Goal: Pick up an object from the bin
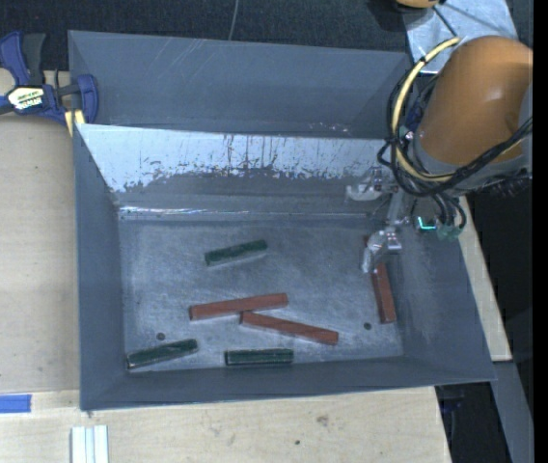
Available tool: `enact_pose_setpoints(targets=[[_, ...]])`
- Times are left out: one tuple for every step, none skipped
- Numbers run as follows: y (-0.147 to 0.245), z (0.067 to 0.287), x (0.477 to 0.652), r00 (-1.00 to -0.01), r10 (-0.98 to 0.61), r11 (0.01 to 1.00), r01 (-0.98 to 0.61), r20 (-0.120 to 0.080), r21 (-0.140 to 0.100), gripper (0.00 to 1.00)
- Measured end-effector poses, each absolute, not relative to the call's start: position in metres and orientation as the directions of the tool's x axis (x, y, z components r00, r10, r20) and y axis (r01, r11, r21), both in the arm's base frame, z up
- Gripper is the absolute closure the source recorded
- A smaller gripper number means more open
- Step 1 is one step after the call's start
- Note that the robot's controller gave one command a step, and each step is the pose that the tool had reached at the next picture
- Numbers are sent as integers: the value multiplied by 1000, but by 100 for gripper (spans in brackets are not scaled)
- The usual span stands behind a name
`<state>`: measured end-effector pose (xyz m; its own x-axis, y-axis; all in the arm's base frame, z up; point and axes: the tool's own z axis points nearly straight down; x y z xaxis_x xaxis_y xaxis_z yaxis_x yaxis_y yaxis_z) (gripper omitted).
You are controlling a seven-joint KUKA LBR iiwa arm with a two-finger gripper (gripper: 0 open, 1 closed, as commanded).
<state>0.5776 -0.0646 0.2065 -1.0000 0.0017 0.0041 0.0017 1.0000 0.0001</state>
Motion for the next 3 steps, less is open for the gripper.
enact_pose_setpoints(targets=[[-64,211,579,-1000,0,1000,0,-4,-1,0],[-37,172,547,-997,-81,997,-81,-7,-2,0],[-22,116,567,-997,-75,997,-75,-10,-1,0]])
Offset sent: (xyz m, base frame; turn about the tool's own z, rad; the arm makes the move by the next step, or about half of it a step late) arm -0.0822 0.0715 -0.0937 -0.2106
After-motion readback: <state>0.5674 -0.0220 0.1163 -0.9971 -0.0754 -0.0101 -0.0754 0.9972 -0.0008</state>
